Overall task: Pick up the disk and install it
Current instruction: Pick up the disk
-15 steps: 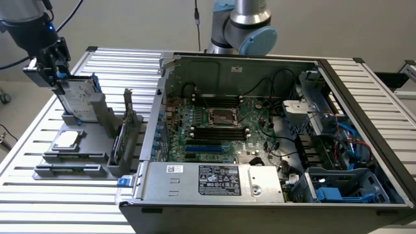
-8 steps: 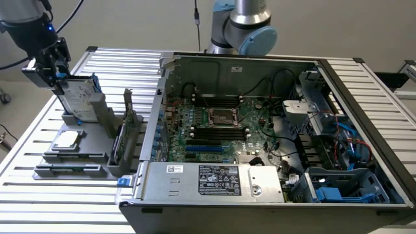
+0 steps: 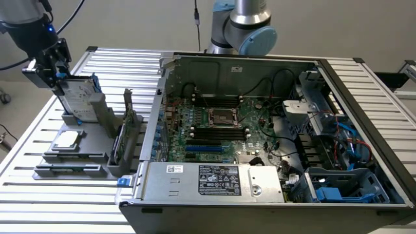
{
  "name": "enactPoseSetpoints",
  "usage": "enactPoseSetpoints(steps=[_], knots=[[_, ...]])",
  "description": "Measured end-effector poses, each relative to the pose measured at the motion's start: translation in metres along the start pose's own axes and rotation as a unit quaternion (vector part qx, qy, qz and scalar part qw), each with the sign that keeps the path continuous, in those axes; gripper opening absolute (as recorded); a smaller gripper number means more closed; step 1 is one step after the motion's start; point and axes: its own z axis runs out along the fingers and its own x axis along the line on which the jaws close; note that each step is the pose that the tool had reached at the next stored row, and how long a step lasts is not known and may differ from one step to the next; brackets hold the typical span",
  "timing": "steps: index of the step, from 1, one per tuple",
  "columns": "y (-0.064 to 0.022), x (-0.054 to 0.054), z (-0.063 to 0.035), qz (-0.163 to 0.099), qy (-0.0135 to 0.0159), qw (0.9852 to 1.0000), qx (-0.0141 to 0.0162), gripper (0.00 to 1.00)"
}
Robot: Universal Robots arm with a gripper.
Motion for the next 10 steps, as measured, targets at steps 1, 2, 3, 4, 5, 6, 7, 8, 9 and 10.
enactPoseSetpoints(steps=[1,2,3,4,5,6,7,8,9,10], knots=[[0.0,0.0,0.0003,0.0,-0.0001,1.0,0.0,0.6],[0.0,0.0,0.0005,0.0,-0.0002,1.0,0.0,0.6],[0.0,0.0,0.0008,0.0,-0.0002,1.0,0.0,0.6],[0.0,0.0,0.0011,0.0,-0.0003,1.0,0.0,0.6],[0.0,0.0,0.0015,0.0,-0.0004,1.0,0.0001,0.6],[0.0,0.0,0.0018,0.0,-0.0005,1.0,0.0,0.6],[0.0,0.0,0.002,0.0,-0.0006,1.0,-0.0001,0.6],[0.0,0.0,0.0021,0.0,-0.0007,1.0,-0.0001,0.6],[0.0,0.0,0.0022,0.0,-0.0008,1.0,-0.0001,0.6],[0.0,0.0,0.0023,0.0,-0.001,1.0,-0.0001,0.6]])
